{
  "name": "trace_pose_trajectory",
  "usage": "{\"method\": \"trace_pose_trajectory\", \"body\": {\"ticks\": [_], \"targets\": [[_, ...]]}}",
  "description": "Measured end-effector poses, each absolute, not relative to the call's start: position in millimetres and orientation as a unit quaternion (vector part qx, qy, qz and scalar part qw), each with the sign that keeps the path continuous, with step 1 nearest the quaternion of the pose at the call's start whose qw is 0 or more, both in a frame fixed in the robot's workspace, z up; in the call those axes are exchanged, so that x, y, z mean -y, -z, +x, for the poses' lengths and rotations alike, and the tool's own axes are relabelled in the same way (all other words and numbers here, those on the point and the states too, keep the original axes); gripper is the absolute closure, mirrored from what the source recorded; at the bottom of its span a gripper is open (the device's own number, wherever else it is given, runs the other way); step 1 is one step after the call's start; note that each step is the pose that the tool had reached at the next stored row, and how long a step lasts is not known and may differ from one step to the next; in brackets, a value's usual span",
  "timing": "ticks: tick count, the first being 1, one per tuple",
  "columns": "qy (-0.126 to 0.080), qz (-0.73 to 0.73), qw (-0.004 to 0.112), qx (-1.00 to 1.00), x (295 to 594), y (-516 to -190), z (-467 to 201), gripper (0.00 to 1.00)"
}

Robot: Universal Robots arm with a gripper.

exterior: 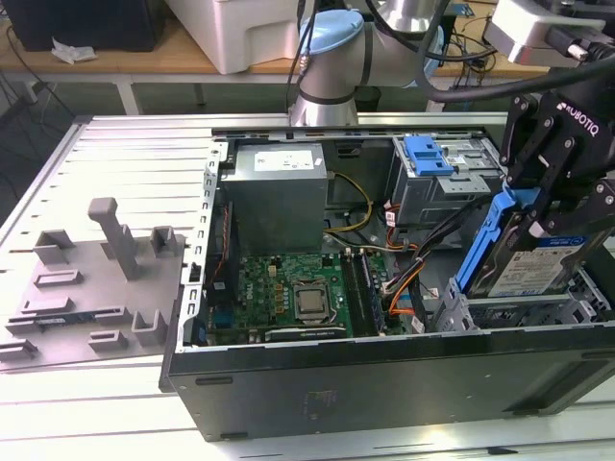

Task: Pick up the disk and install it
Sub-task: 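Insert the disk into the insertion slot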

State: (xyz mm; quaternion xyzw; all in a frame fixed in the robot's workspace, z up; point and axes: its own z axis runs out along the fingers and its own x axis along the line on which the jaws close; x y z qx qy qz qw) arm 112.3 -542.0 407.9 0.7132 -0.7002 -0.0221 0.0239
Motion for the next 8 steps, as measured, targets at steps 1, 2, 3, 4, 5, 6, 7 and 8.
{"method": "trace_pose_trajectory", "body": {"ticks": [1,2,3,4,5,6,7,8], "targets": [[0.022,0.713,0.024,0.700,542.0,-407.3,112.3,0.63],[0.022,0.713,0.024,0.700,542.0,-406.3,112.4,0.63],[0.022,0.713,0.024,0.700,542.0,-405.2,112.4,0.63],[0.022,0.713,0.024,0.700,542.0,-404.5,112.4,0.63],[0.022,0.713,0.024,0.700,542.0,-403.8,112.4,0.63],[0.022,0.713,0.024,0.700,542.0,-402.9,112.4,0.63],[0.022,0.713,0.024,0.700,542.0,-402.3,112.4,0.63],[0.022,0.713,0.024,0.700,542.0,-401.7,112.5,0.63]]}}
